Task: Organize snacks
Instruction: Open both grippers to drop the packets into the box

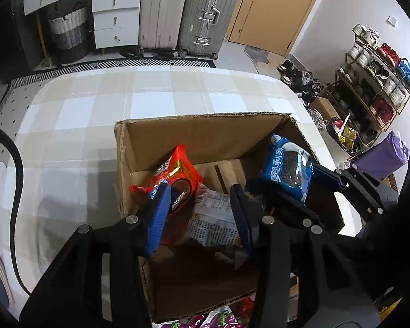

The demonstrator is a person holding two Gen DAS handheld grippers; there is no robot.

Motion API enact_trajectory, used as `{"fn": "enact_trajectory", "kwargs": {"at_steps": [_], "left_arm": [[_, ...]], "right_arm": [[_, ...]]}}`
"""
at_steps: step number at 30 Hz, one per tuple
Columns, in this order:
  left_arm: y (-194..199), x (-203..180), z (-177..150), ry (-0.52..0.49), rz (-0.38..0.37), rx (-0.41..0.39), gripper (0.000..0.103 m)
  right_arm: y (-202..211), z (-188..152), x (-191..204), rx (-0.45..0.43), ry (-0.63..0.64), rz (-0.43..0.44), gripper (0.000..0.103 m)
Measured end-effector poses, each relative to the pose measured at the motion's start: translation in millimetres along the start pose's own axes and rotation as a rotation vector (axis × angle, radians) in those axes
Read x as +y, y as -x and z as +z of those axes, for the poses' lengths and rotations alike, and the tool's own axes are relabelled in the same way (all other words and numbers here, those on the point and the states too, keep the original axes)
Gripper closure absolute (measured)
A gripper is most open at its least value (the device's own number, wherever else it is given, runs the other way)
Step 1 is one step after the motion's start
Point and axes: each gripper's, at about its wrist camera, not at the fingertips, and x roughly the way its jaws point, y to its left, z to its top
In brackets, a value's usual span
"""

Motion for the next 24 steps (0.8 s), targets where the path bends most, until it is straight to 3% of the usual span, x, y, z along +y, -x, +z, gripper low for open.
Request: {"fn": "enact_trajectory", "kwargs": {"at_steps": [4,6,12,17,24], "left_arm": [[0,0,0,0.004,-0.007,0.006,0.058],[0,-1,-1,-0.001,-0.01,0.009,0.05],[8,-2,-5,0.001,-0.013,-0.005,0.044],[22,-8,-11,0.001,-0.028,-0.027,0.025],[52,-17,-26,0.022,-0.034,-0.05,0.023]], "right_arm": [[0,0,2,0.006,0.014,-0.028,0.051],[4,-2,5,-0.009,0.018,-0.047,0.048],[17,1,8,-0.052,0.03,-0.05,0.042],[34,1,14,-0.073,0.03,-0.058,0.032],[67,-9,20,-0.108,0.015,-0.076,0.022]]}}
